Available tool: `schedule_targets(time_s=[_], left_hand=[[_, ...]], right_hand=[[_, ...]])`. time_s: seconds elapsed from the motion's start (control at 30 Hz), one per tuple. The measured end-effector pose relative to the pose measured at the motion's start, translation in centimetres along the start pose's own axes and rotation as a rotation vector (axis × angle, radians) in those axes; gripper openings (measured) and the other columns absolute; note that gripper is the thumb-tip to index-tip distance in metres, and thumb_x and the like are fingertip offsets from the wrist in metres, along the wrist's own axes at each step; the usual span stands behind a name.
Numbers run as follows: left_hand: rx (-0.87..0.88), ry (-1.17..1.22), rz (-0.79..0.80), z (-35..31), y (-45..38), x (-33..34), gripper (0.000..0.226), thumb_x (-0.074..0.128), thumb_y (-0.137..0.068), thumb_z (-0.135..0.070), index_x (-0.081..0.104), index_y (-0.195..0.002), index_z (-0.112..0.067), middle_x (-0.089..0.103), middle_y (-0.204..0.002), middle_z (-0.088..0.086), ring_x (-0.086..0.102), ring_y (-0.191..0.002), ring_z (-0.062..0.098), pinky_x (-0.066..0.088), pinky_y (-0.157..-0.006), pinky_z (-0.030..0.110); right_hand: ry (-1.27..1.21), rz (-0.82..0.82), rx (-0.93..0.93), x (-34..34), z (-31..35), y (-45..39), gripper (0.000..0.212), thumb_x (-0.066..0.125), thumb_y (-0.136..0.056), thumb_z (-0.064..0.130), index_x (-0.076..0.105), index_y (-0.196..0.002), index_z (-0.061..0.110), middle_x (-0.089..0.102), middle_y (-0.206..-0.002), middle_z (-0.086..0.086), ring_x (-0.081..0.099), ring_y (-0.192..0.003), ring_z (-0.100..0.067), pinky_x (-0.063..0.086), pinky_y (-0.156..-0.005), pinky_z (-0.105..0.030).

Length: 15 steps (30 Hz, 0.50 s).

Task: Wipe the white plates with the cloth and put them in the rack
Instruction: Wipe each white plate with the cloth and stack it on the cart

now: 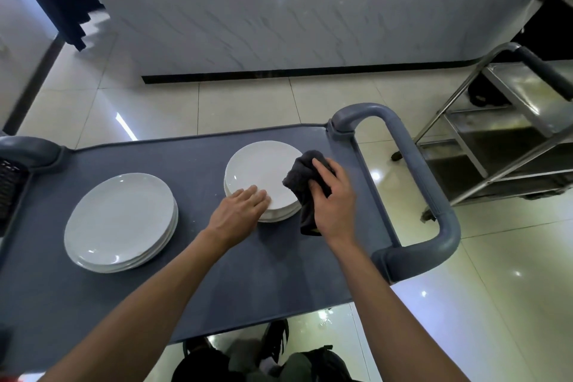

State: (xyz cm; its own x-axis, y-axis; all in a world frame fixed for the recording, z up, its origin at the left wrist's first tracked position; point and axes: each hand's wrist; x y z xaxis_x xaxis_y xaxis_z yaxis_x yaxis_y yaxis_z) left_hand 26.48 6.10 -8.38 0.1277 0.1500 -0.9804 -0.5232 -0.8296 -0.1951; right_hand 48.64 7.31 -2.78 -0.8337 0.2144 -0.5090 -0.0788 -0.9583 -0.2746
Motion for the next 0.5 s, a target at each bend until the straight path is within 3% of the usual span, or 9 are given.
schedule_targets(time_s=[0.13,0.5], left_hand=[[0.032,-0.004,-0.006,-0.2,0.8,0.7,0.039,0.065,-0.076,-0.003,0.067,-0.114,-0.005,0.067,-0.116,0.01,0.065,-0.107,0.032,0.059,-0.078,0.04],[0.009,-0.004,0.047,-0.4,1.4,1.3,0.051,0.079,-0.071,-0.003,0.066,-0.121,-0.005,0.065,-0.125,0.013,0.063,-0.116,0.037,0.056,-0.09,0.045]], right_hand=[[-0.005,0.015,0.009,0.4,-0.5,0.5,0.043,0.065,-0.095,0.005,0.064,-0.136,0.017,0.056,-0.14,-0.002,0.051,-0.129,-0.015,0.043,-0.112,-0.035],[-0.042,0.041,0.019,1.4,-1.3,1.0,0.043,0.065,-0.094,0.003,0.065,-0.134,0.016,0.057,-0.139,-0.005,0.054,-0.129,-0.021,0.044,-0.11,-0.043]])
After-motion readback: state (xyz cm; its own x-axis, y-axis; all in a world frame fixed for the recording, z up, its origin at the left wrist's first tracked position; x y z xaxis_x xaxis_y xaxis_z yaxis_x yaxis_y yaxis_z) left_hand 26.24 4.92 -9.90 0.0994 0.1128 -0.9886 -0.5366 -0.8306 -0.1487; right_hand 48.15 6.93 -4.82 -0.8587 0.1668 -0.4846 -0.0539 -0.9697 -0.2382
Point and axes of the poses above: each hand's wrist, its own y-axis away from the middle knuckle, its own x-axis out of the palm, z = x × y
